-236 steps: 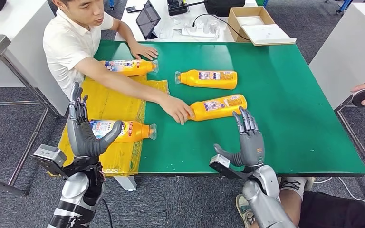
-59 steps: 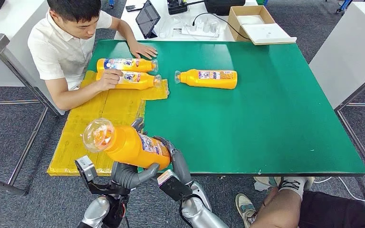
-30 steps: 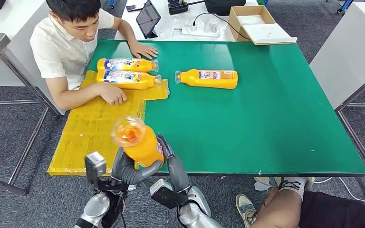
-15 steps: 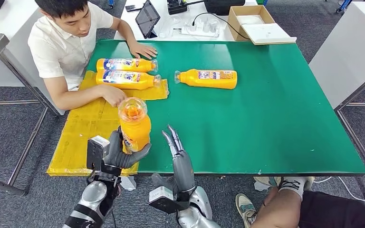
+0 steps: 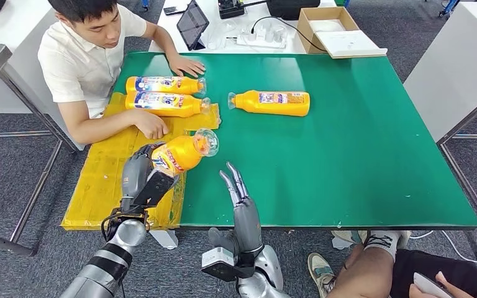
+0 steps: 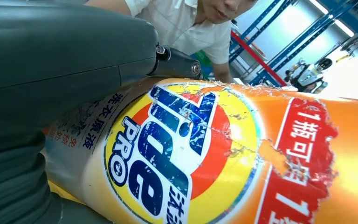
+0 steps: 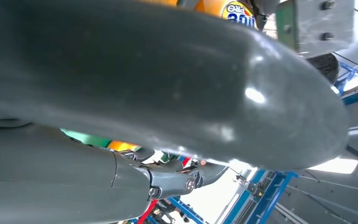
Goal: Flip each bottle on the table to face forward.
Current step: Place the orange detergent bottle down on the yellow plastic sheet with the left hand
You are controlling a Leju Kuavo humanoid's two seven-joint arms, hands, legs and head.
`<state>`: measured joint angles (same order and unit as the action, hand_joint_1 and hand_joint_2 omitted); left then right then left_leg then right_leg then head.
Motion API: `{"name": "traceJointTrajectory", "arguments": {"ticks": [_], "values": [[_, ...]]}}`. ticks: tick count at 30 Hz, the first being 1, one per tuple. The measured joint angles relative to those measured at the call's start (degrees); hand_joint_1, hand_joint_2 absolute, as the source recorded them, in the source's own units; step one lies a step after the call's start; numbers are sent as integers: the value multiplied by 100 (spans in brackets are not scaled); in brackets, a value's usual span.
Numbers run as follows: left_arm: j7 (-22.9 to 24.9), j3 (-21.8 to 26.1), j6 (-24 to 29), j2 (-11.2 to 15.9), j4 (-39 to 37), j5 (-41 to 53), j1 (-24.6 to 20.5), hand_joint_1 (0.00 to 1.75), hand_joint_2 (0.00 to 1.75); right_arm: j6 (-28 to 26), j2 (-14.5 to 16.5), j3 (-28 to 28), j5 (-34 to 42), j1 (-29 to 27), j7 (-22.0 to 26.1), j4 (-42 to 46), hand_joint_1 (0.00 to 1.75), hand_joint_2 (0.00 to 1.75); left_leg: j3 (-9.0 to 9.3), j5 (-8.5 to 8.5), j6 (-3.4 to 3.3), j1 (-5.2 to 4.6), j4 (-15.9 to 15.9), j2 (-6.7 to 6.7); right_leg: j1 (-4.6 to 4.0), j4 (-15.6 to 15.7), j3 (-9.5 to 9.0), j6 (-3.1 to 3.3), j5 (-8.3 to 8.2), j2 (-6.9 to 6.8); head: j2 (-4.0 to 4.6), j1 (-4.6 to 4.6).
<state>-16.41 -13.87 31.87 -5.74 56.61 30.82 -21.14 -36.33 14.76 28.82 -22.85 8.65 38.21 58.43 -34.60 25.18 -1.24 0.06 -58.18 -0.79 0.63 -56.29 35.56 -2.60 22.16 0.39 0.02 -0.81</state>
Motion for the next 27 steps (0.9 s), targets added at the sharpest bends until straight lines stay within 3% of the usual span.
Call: {"name": "traceJointTrajectory", "arguments": {"ticks": [7,11,19,27], "values": [[653,-193,-116,20,-1221,1271,-667,175,175,0,2,-24,197,-7,0,3,0,0,-1,0,0,0,0,2,0,0,1,0,0,0,0,-1],[813,-303,-153,20,-1746,1545,-942,175,175,0,1,-1,261,-4,0,3,0,0,-1,0,0,0,0,2,0,0,1,0,0,0,0,-1],[1380,-615,-971,-6,-2454,2253,-1394,175,175,0,-11,177,449,40,0,-10,0,0,0,0,0,0,0,-1,1,0,-4,0,0,0,0,-1],[1583,-776,-1567,-14,-2918,2441,-1702,175,175,3,-30,337,589,91,-1,-96,0,0,29,0,1,0,0,1,0,-1,-30,1,0,0,0,-2]]}}
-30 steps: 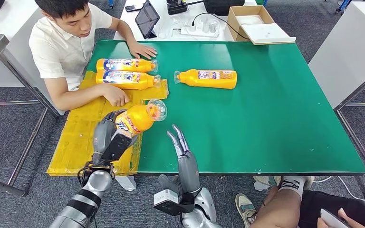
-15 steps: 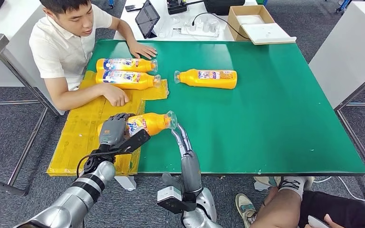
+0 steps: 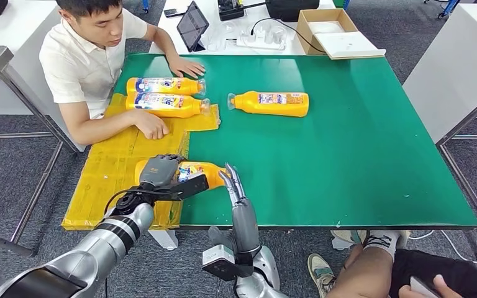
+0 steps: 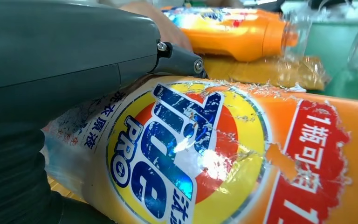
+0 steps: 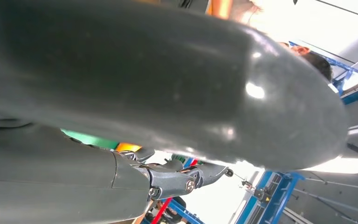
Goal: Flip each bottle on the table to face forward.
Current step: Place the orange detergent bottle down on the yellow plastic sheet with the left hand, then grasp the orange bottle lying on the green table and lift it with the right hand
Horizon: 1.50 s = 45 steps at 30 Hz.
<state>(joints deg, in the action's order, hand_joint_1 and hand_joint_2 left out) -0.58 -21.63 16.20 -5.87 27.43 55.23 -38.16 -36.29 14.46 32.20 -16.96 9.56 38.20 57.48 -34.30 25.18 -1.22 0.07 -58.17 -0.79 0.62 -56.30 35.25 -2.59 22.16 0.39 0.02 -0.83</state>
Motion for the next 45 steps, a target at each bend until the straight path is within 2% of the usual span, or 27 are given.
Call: {"name": "traceJointTrajectory", "arguments": {"ticks": [4,15,16,19,20,22,24,28,30,32,35,40,42,45], "values": [[159,-100,-278,-1,-148,165,-119,175,175,3,-1,46,48,22,0,-67,0,0,10,0,0,0,0,5,0,-2,-7,1,-1,3,0,1],[201,-232,-309,-3,-289,214,-202,175,175,3,-1,74,57,47,1,-193,0,0,14,0,1,0,0,15,0,-2,-10,1,-1,5,0,1],[202,-238,-309,-3,-293,213,-205,138,175,3,-1,74,57,48,1,-198,0,0,14,0,1,0,0,16,0,-2,-10,1,-1,5,0,1],[193,-250,-334,-3,-310,191,-214,10,175,3,-1,74,62,50,1,-215,0,0,16,0,1,0,0,17,0,-2,-13,1,-1,4,0,2],[167,-252,-360,-3,-315,149,-217,2,175,3,-1,74,69,50,1,-222,0,0,16,0,1,0,0,17,0,-2,-13,1,-1,4,0,2],[-41,-220,-499,-3,-318,-97,-216,0,175,3,-1,74,103,51,1,-235,0,0,17,0,1,0,0,16,0,-2,-14,1,-1,4,0,2],[-559,-95,-857,-6,-311,-615,-214,0,175,3,-4,81,165,50,1,-245,0,0,20,0,1,0,0,8,0,-2,-18,1,0,2,0,3],[-2032,247,-2251,-25,-158,-1844,-127,0,175,3,-43,201,379,49,1,-251,0,0,29,0,0,0,1,-20,1,-1,-36,2,5,-3,0,2],[-2465,310,-2885,-41,33,-2403,25,0,175,1,-64,283,474,47,1,-251,0,0,28,0,0,-1,1,-17,2,0,-36,2,4,-3,0,1],[-2554,368,-3163,-75,300,-2999,221,0,175,-2,-76,327,475,41,1,-251,0,0,27,1,-1,-4,0,-11,3,2,-33,1,3,-2,0,1],[-2327,482,-3281,-118,805,-3880,526,0,175,-3,-84,330,405,25,0,-251,0,0,21,1,-1,-7,0,-10,3,3,-25,0,3,-1,0,2],[-2128,502,-3719,-101,1548,-4808,888,0,175,-3,-105,328,395,-18,1,-251,0,0,6,1,-1,-2,0,-10,1,1,-11,0,3,-1,0,2],[-2127,496,-3652,-85,1792,-5030,981,0,175,-3,-114,323,390,-35,1,-251,0,0,2,0,0,-1,0,-10,0,1,-6,0,3,-1,0,2],[-2240,491,-2956,-75,2176,-5143,1123,0,175,-3,-117,305,345,-54,1,-251,0,0,-2,1,0,0,0,-10,0,1,-1,1,3,-1,0,2]]}}
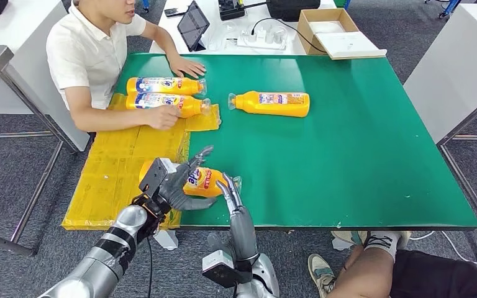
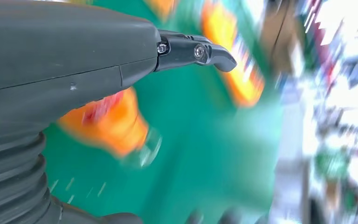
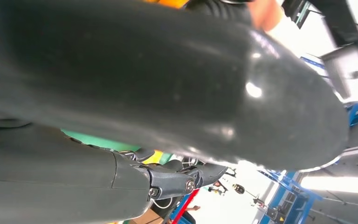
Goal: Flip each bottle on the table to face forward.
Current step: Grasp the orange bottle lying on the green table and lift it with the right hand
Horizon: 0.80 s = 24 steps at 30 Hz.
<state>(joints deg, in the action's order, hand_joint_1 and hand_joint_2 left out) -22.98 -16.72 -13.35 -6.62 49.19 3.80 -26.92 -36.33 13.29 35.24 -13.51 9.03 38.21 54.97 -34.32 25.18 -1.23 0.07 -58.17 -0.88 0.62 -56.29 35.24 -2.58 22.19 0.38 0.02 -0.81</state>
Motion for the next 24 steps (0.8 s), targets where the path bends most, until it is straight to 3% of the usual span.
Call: {"name": "traceJointTrajectory", "arguments": {"ticks": [3,5,12,15,19,24], "values": [[-234,10,908,-54,544,-289,215,0,175,0,0,-20,-88,-15,0,0,0,0,-3,0,0,0,0,-1,0,0,2,0,0,0,0,0],[-289,44,1242,-137,1010,-780,393,0,175,0,0,-36,-161,-26,0,1,0,0,-5,0,0,-1,0,-2,1,1,3,0,0,0,0,-1],[67,204,991,-329,2244,-2624,862,0,175,0,-3,-113,-437,-87,0,139,0,0,-8,1,0,-2,0,-1,1,2,5,0,0,0,0,0],[40,205,1076,-332,2693,-2688,1177,0,175,-1,-26,-310,-892,-233,0,486,0,0,-8,2,0,-2,0,0,1,2,7,0,1,0,0,1],[-202,205,1431,-324,3284,-2322,1711,0,175,-5,-58,-857,-1362,-593,0,1181,0,175,-15,3,1,-1,0,-2,1,2,13,1,3,0,0,1],[-689,219,2202,-284,3805,-1339,2229,0,175,-7,-126,-1653,-2314,-957,-26,1913,0,175,-21,5,-1,-3,0,-2,2,4,18,1,4,-1,0,3]]}}
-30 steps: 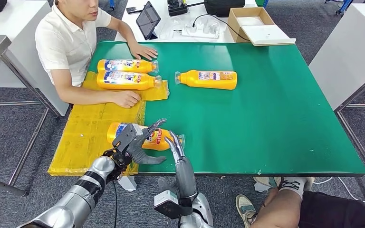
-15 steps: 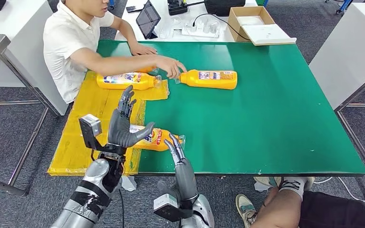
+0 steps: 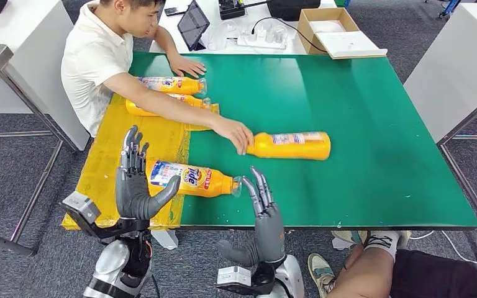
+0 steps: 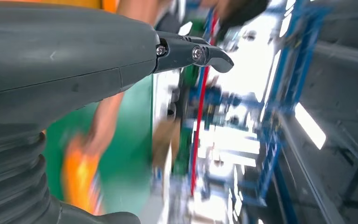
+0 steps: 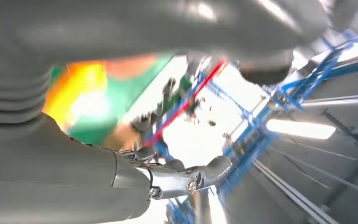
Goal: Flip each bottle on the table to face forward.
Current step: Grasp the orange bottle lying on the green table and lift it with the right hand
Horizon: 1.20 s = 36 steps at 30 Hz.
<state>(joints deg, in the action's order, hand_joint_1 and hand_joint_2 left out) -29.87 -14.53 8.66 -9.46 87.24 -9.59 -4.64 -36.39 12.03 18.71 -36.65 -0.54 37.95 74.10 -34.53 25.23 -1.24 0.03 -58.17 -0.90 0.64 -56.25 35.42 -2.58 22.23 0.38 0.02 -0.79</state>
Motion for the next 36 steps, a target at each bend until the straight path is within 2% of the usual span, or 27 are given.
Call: {"name": "traceJointTrajectory", "arguments": {"ticks": [3,6,9,12,20,25,36], "values": [[-263,51,342,43,219,641,277,0,175,0,-320,-564,-464,-19,-244,119,0,175,-1,-1,-1,-6,0,-5,5,3,-3,-2,-1,-1,0,-2],[-371,73,388,66,355,902,436,0,175,10,-752,-954,-575,116,-559,23,0,175,-1,-1,-4,-16,0,-5,14,4,-4,-7,-5,-1,0,-2],[-399,74,388,68,417,952,480,0,175,22,-1062,-1162,-643,313,-670,-176,0,175,1,-2,-6,-19,0,-1,16,4,-4,-11,-8,-1,0,-1],[-406,78,388,68,451,952,510,0,175,23,-1242,-1269,-658,422,-700,-325,0,175,1,-4,-8,-18,-1,-1,15,3,-3,-11,-9,-1,0,1],[-409,79,387,68,463,952,534,0,175,23,-1428,-1359,-689,546,-730,-539,0,175,-2,-3,-6,-12,0,0,11,0,1,-8,-6,-1,-1,1],[-399,76,355,68,462,957,527,0,175,61,-1509,-1359,-928,708,-992,-804,0,175,-2,-3,-7,-15,0,1,14,2,1,-10,-7,-1,0,1],[-30,-39,265,60,75,963,238,0,175,577,-1643,-1238,-1417,1931,-1624,-3182,0,175,-1,-8,-9,-17,-2,2,14,0,0,-13,-12,0,0,1]]}}
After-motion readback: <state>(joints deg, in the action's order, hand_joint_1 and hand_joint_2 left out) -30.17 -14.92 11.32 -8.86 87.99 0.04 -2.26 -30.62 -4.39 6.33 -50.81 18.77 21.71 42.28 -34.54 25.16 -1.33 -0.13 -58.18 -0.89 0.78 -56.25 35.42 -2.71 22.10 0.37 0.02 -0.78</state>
